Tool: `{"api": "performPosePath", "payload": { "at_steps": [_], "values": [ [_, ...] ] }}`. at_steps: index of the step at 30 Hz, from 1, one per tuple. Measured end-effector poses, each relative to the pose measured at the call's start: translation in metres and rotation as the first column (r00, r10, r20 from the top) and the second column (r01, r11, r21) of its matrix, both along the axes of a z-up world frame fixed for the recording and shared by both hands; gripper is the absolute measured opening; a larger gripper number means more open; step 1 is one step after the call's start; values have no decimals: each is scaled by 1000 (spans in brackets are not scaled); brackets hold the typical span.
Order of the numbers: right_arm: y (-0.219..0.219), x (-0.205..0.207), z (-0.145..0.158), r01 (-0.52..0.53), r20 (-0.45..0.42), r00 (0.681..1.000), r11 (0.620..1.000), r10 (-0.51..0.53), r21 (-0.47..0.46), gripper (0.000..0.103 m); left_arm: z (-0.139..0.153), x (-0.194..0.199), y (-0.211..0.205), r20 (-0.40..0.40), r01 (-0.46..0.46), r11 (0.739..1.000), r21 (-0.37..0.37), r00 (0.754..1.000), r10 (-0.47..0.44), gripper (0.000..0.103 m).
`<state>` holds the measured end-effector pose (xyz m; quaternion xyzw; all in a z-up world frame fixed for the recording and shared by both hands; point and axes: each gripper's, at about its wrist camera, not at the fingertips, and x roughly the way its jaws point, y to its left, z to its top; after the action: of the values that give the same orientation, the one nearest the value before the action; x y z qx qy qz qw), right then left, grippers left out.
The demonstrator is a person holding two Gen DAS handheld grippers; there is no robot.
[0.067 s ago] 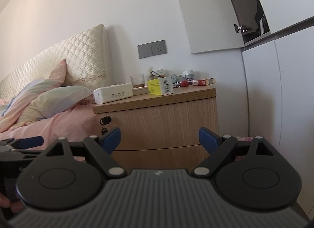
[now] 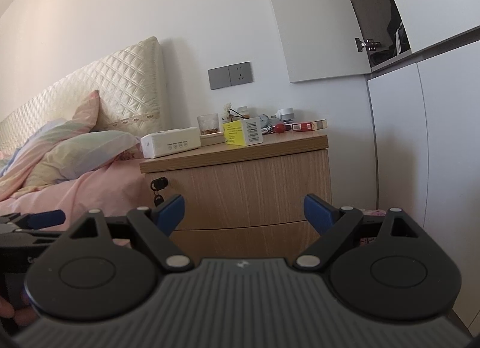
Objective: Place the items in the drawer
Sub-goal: 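Move both tools toward the wooden nightstand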
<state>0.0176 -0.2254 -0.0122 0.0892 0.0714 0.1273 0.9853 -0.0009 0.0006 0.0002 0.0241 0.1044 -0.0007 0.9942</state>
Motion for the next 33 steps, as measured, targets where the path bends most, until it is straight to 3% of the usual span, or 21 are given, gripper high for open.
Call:
{"api": "performPosePath", "payload": {
  "at_steps": [4, 7, 12, 33],
  "values": [
    [1, 1, 0, -5, 5, 1000, 1000, 5, 17, 89, 1, -7, 10, 4, 10, 999, -41, 1000, -10, 103],
    [2, 2, -1, -9, 9, 1000, 1000, 9, 30, 89, 2, -4, 4, -16, 3, 1000, -9, 1000, -3, 103],
    [10, -7, -5, 0, 19, 1000, 999, -1, 45, 89, 0, -7, 18, 13, 7, 1000, -13, 1000, -7, 103],
    [-8, -5, -4, 43, 8, 999, 997, -44, 70, 89, 2, -11, 10, 9, 40, 999, -17, 999, -40, 103]
  ]
}}
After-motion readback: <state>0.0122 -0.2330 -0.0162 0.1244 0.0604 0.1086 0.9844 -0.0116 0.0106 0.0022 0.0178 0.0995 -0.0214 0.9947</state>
